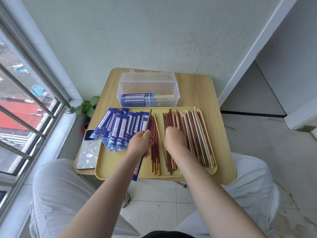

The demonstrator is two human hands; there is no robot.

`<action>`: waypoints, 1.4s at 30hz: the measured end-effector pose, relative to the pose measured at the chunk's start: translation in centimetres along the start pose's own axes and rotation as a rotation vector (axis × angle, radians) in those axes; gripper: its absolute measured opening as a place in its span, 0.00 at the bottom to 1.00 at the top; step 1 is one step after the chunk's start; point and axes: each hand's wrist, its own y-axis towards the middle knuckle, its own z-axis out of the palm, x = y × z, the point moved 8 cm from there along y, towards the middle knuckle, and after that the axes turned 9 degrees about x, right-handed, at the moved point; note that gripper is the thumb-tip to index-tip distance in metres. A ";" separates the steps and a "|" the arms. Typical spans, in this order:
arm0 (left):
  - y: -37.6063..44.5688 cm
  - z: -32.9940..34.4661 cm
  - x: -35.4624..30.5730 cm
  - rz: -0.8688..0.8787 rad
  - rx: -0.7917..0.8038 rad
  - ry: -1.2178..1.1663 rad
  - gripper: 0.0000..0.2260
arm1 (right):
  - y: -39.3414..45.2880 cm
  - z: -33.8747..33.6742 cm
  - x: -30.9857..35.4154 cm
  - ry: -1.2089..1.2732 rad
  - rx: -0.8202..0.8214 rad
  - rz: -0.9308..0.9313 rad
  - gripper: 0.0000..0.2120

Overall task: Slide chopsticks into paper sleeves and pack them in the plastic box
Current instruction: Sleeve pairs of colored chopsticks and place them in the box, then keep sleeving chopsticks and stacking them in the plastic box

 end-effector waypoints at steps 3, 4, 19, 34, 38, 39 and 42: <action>-0.1 -0.1 -0.5 0.028 -0.034 0.071 0.13 | -0.1 0.7 0.4 -0.053 -0.017 0.027 0.12; -0.1 -0.2 -0.6 0.032 -0.040 0.076 0.13 | -0.1 0.9 0.4 -0.052 -0.011 0.040 0.12; 0.2 -0.3 0.0 0.008 -0.013 0.039 0.13 | 0.3 1.6 -0.6 0.233 0.091 0.158 0.10; -0.6 0.8 -1.5 0.072 0.164 -0.190 0.12 | -0.5 -4.0 -1.0 1.065 0.122 -0.201 0.03; -0.9 1.0 -2.0 0.095 0.211 -0.241 0.11 | -0.9 -5.4 -1.4 1.157 0.063 -0.267 0.16; -0.9 1.0 -2.1 0.099 0.220 -0.252 0.11 | -1.0 -5.7 -1.4 1.187 0.056 -0.286 0.15; -0.9 0.9 -2.2 0.102 0.238 -0.265 0.12 | -1.2 -6.2 -1.1 1.436 0.117 -0.351 0.14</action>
